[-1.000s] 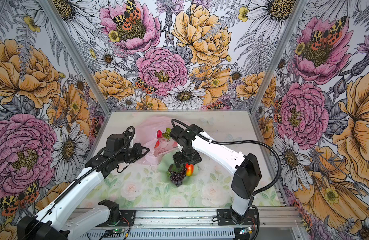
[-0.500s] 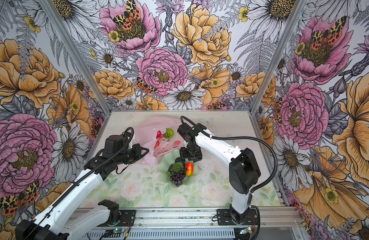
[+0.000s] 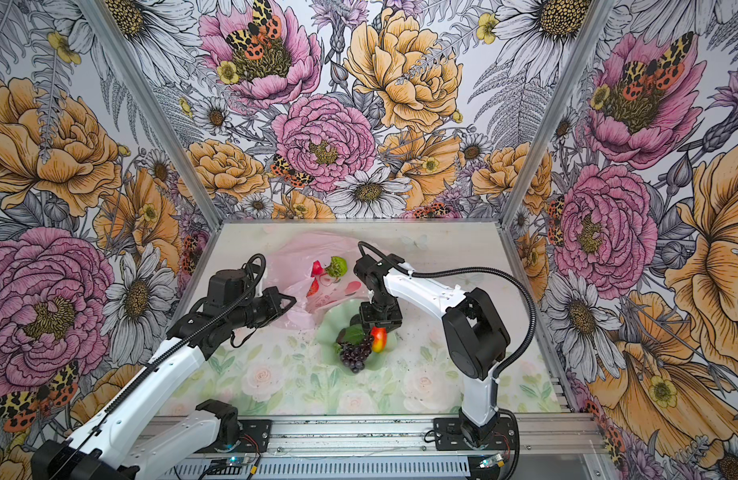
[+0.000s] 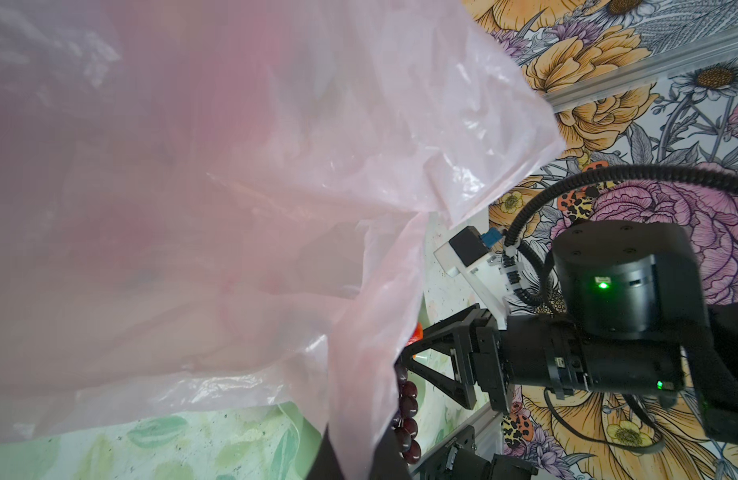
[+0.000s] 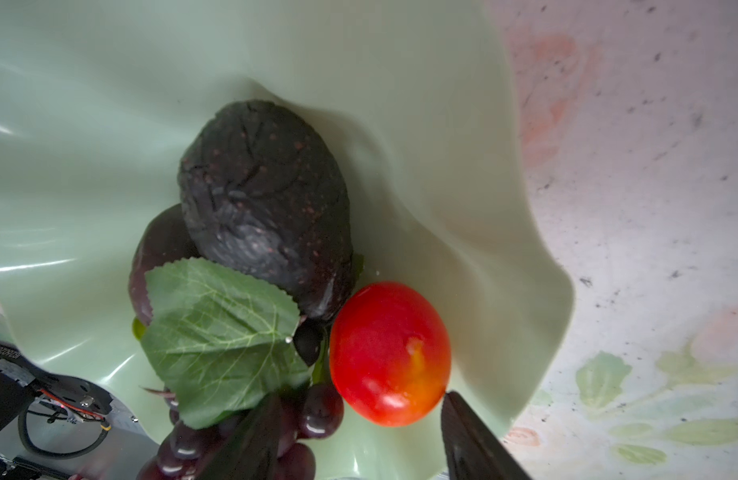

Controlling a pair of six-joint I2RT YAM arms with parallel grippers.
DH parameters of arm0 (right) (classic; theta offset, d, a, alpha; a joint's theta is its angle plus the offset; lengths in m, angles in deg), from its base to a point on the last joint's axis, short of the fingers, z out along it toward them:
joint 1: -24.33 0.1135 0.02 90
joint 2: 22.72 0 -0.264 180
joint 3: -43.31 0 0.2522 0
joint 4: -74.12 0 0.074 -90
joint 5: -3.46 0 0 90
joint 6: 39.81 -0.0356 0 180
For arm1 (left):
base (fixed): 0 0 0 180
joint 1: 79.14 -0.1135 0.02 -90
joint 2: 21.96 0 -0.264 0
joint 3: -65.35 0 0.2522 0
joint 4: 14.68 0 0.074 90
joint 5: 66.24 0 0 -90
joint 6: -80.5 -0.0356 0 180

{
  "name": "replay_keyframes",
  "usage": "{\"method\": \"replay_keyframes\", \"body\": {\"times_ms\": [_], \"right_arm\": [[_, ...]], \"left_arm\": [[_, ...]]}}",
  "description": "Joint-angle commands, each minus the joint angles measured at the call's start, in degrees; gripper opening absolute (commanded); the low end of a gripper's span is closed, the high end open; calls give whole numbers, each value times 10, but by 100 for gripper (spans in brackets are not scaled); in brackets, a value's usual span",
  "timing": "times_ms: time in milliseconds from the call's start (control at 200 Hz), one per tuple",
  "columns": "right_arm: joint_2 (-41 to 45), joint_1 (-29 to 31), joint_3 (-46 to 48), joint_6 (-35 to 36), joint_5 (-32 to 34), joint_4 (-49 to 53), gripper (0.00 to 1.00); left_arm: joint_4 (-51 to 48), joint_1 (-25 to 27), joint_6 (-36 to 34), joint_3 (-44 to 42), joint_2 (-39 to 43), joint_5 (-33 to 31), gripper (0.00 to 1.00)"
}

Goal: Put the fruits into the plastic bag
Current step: 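Lower the right gripper onto the red-yellow fruit in the bowl, then close the right gripper on the red-yellow fruit and lift it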

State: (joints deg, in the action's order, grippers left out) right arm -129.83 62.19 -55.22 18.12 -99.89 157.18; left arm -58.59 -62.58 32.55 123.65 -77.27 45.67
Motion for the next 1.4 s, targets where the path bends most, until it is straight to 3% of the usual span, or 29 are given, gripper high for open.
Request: {"method": "replay_keyframes", "body": {"times_ms": [0,355,510,645,710,1036,1396], "right_arm": [[-13,-3,2,-5,2,-15,63],[-30,-3,-2,-18,20,-18,62],[-33,0,4,-25,34,-18,73],[-41,5,6,-26,37,-18,73],[-43,8,8,-27,38,-20,70],[-35,8,9,-33,47,-30,31],[21,5,-9,-40,67,-26,21]], "left_arm": [[-5,-10,-11,9,-4,16,0],[-8,-18,-14,-1,5,26,0],[-10,-21,-15,-3,11,30,0],[-11,-23,-13,-8,14,32,0],[-11,-23,-13,-9,17,31,0],[-11,-25,-7,-17,27,30,0],[-11,-23,-4,-7,18,26,0]]}}
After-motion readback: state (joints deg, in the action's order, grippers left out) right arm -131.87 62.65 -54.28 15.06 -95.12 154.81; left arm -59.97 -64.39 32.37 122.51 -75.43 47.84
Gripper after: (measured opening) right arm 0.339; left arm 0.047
